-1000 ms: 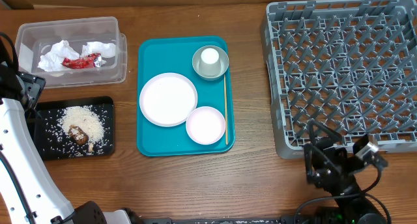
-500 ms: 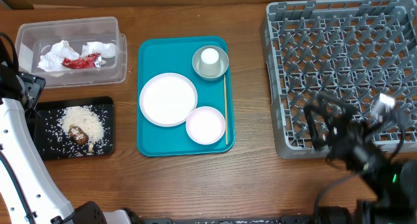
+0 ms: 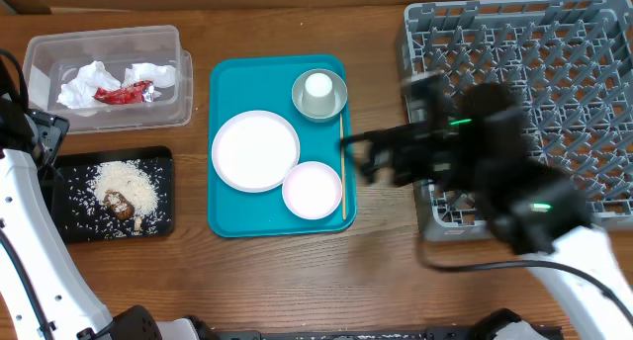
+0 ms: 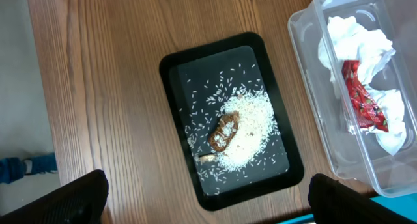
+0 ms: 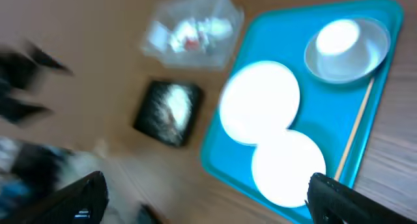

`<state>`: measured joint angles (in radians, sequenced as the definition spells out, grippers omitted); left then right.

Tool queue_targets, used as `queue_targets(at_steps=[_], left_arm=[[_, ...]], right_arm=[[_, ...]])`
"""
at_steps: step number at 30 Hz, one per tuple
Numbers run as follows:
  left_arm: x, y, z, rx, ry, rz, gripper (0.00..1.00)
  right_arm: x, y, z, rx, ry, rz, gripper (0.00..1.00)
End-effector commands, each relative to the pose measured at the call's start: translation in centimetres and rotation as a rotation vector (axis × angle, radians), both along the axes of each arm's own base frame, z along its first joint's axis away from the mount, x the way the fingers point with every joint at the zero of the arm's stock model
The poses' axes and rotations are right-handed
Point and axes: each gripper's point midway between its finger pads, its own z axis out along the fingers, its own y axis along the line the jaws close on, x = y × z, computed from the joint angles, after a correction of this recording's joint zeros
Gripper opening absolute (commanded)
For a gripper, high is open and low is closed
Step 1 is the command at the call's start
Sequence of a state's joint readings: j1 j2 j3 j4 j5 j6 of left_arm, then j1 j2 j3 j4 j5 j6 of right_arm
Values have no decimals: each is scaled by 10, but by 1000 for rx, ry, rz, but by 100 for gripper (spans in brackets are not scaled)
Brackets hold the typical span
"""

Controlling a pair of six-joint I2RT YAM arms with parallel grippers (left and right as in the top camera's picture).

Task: Sort waste into correct bins and load items into the dishwasher
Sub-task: 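Reach the right gripper to the small white plate and grasp its rim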

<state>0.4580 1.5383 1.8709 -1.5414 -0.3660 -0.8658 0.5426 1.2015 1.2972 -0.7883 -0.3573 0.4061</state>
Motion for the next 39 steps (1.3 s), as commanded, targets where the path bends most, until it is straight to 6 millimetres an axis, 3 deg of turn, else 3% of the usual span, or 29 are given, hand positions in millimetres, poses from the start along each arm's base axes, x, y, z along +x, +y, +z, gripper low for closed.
queue_targets(at_steps=[1, 9, 16, 25, 30, 36, 39], left_arm=[[-1, -2, 1, -5, -14, 16, 100], [-1, -2, 1, -5, -14, 16, 100], [-1, -2, 1, -5, -14, 16, 100], [-1, -2, 1, -5, -14, 16, 100], [-1, -2, 1, -5, -14, 16, 100], [-1, -2, 1, -5, -14, 16, 100], [-1, -2, 1, -5, -14, 16, 100]], right_arm=[[18, 5, -22, -274, -134, -151, 99], [-4, 82, -113, -500, -90, 2, 100], [-26, 121, -173, -486, 72, 174, 100], [-27, 145, -207, -459, 125, 231, 100], [-20, 149, -217, -461, 117, 220, 91], [-10, 140, -228, -518, 102, 156, 91], [-10, 139, -234, -516, 131, 125, 80]])
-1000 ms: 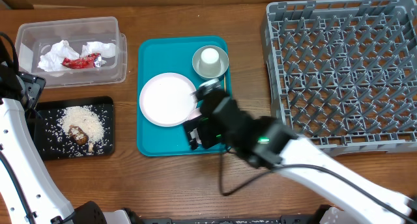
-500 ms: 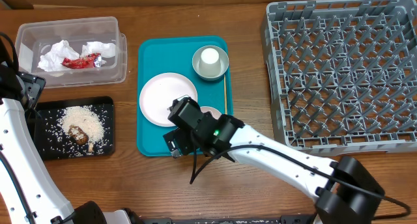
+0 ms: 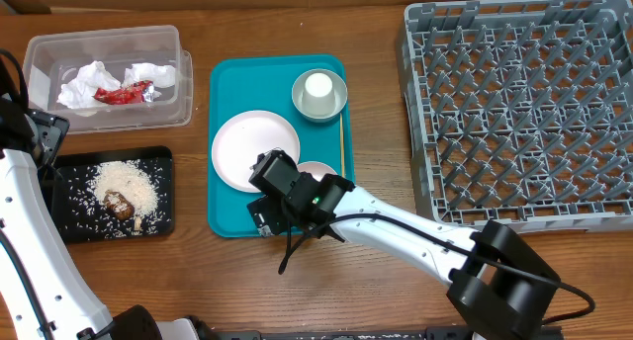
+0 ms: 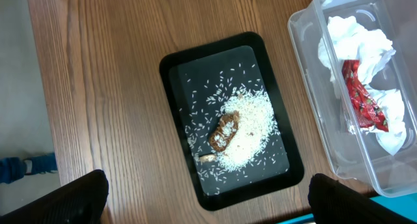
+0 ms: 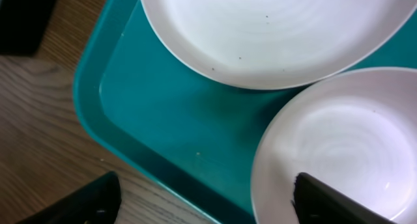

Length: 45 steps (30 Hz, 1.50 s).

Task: Sort waste into correct bins and load items into the dishwasher
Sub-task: 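Reach the right gripper to the small white plate and grasp its rim, then lift the small plate and carry it right over the dish rack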

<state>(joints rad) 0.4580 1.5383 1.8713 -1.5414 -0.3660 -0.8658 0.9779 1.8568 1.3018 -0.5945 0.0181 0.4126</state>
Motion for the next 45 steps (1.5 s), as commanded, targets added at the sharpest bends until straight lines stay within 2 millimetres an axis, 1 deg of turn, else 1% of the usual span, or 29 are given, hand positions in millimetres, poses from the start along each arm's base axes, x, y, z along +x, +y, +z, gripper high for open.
queue_targets(at_steps=[1, 6, 7, 10, 14, 18, 19, 21, 23, 26, 27, 30, 31, 34, 37, 42, 45], left_arm=[[-1, -2, 1, -5, -14, 16, 100], [-1, -2, 1, -5, -14, 16, 100], [-1, -2, 1, -5, -14, 16, 100], [-1, -2, 1, -5, -14, 16, 100], [-1, -2, 1, -5, -14, 16, 100], [-1, -2, 1, -5, -14, 16, 100], [-1, -2, 1, -5, -14, 16, 100], [-1, -2, 1, -5, -14, 16, 100], [-1, -2, 1, -5, -14, 16, 100], [-1, -2, 1, -5, -14, 16, 100], [-1, -2, 1, -5, -14, 16, 100], [-1, -2, 1, -5, -14, 16, 100], [-1, -2, 1, -5, -14, 16, 100], [-1, -2, 1, -5, -14, 16, 100], [-1, -2, 1, -5, -14, 16, 100], [-1, -2, 1, -5, -14, 16, 100], [-1, -2, 1, -5, -14, 16, 100]], right_arm=[[8, 3, -5, -10, -9, -47, 76], [11, -2, -25, -65, -9, -62, 69], [11, -3, -26, -67, -6, -69, 67], [12, -2, -26, -59, -5, -84, 63], [13, -1, -25, -54, -7, -86, 51], [13, -1, -25, -53, -7, -86, 45], [13, -1, -25, -53, -7, -86, 38], [13, -1, -25, -53, -7, -86, 29], [13, -1, -25, -52, -5, -89, 23], [13, -1, -25, -52, -5, -93, 20], [13, -1, -25, -52, -5, -93, 18], [13, -1, -25, -51, -4, -93, 6], [13, -1, -25, -51, -4, -93, 4], [13, 0, -23, -46, 0, -103, 4], [14, 0, -11, -40, -6, -104, 4], [20, -8, 34, -21, -23, -125, 4], [30, -23, 70, -19, -45, -164, 4]])
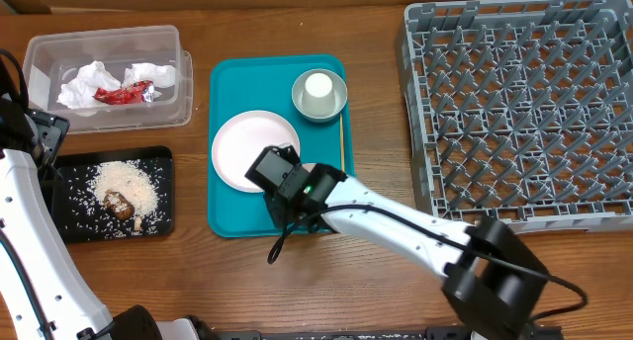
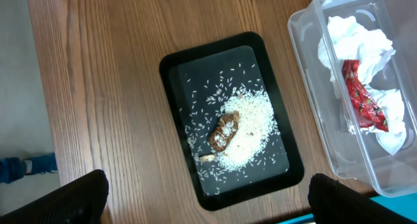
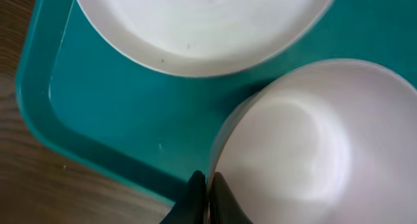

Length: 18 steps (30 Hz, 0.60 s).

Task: Sort waste into correct bins and load items into the dishwasher
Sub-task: 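Lift the small plate and carry it right over the dish rack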

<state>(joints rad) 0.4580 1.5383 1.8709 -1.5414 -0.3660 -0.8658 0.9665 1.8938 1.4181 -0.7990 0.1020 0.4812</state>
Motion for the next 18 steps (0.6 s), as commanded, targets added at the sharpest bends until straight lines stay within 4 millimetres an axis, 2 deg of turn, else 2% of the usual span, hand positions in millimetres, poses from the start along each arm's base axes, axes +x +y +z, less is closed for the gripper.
queue_targets(at_steps=[1, 5, 10, 14, 18], left_arm=[[-1, -2, 1, -5, -14, 16, 100], [-1, -2, 1, -5, -14, 16, 100], [-1, -2, 1, -5, -14, 16, 100], [-1, -2, 1, -5, -14, 16, 100], [-1, -2, 1, -5, -14, 16, 100]], right_arm=[[25, -8, 78, 110, -89, -68, 4], [49, -49, 136, 151, -130, -172, 4], [89, -128, 201, 248, -219, -319, 4], [113, -198, 230, 383, -226, -388, 4], [129, -272, 239, 558, -194, -439, 4]])
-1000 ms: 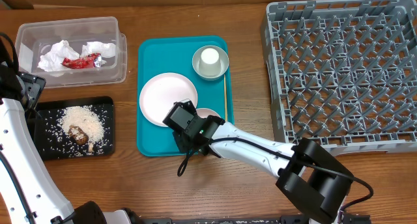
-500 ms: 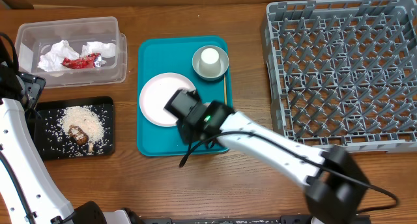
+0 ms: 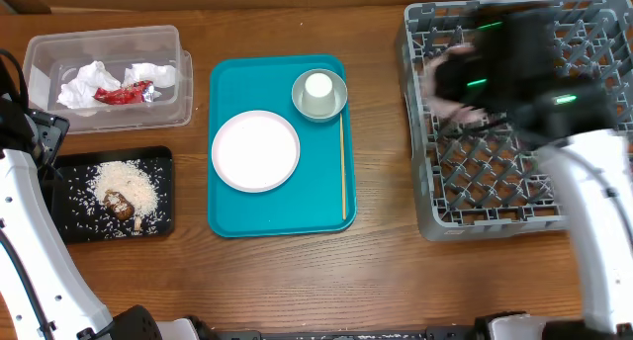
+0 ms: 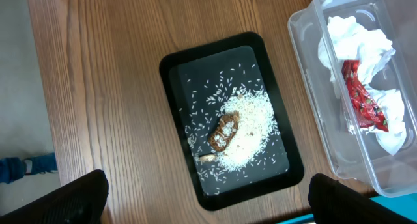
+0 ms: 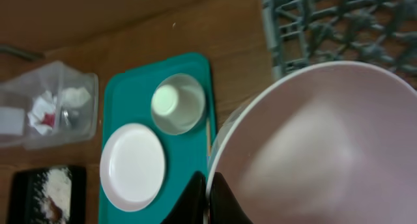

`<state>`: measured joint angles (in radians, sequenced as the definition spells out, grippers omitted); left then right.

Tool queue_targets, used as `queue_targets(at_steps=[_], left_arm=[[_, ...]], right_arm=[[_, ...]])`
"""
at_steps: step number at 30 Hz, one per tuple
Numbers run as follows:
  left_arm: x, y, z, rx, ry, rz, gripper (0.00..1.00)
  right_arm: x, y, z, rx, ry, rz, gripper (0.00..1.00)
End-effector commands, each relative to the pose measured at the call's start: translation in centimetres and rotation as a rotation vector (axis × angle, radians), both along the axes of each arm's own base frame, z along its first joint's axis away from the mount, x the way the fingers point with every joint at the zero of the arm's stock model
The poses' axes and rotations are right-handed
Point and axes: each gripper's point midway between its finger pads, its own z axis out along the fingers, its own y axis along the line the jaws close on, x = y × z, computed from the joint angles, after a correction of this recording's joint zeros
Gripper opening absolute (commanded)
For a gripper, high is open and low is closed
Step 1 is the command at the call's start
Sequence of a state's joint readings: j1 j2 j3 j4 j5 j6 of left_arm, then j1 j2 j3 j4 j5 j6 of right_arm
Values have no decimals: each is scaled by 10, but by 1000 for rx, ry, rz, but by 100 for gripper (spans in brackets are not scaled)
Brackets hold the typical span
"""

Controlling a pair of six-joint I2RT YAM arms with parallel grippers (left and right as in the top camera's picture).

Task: Sort waste into correct bins and load items into the dishwasher
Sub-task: 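Lift the small plate and carry it right over the dish rack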

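My right gripper [image 5: 208, 196] is shut on the rim of a small pale pink bowl [image 5: 326, 146], which fills the right of the right wrist view. In the overhead view the right arm [image 3: 514, 58] is a blur above the left part of the grey dish rack [image 3: 524, 162]. On the teal tray [image 3: 237, 216] lie a white plate [image 3: 255, 150], a grey-green bowl [image 3: 332, 105] holding a white cup [image 3: 317, 85], and a wooden chopstick [image 3: 342, 167]. At the far left my left gripper [image 4: 208, 204] hangs open above the black tray [image 4: 273, 178].
The black tray [image 3: 69, 221] holds scattered rice and a brown scrap of food [image 3: 122, 206]. Behind it a clear plastic bin [image 3: 40, 53] contains crumpled tissue and a red wrapper [image 3: 124, 93]. The rack's tines [image 5: 339, 22] stand close to the bowl.
The pink bowl has left the tray. My right gripper, then shut on its rim at the tray's front, now holds it up over the left part of the dish rack.
At first my right arm was a blur between rack and tray, its jaws open. Then it stood open at the small pink bowl on the tray's front, then shut on the rim. Now the bowl is over the rack. The left arm has stayed put.
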<state>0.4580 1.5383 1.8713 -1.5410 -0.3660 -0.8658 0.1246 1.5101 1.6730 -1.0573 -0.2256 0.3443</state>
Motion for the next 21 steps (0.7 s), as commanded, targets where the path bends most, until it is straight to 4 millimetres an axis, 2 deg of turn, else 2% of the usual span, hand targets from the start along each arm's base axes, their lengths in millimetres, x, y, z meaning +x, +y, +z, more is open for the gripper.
queue_targets(at_steps=[1, 6, 9, 11, 16, 21], left_arm=[[-1, -2, 1, -5, -13, 16, 100], [-1, -2, 1, -5, -13, 16, 100], [-1, -2, 1, -5, -13, 16, 100], [-1, -2, 1, -5, -13, 16, 100], [-1, -2, 1, -5, -13, 16, 100], [-1, -2, 1, -5, -13, 16, 100]], right_arm=[[1, -31, 18, 208, -41, 105, 4], [3, -108, 17, 433, -103, 87, 4], [4, -154, 4, 502, -119, 17, 4], [6, -176, -6, 539, -126, -10, 4], [16, -211, -34, 605, -137, -36, 4], [24, -220, -44, 713, -165, -6, 4]])
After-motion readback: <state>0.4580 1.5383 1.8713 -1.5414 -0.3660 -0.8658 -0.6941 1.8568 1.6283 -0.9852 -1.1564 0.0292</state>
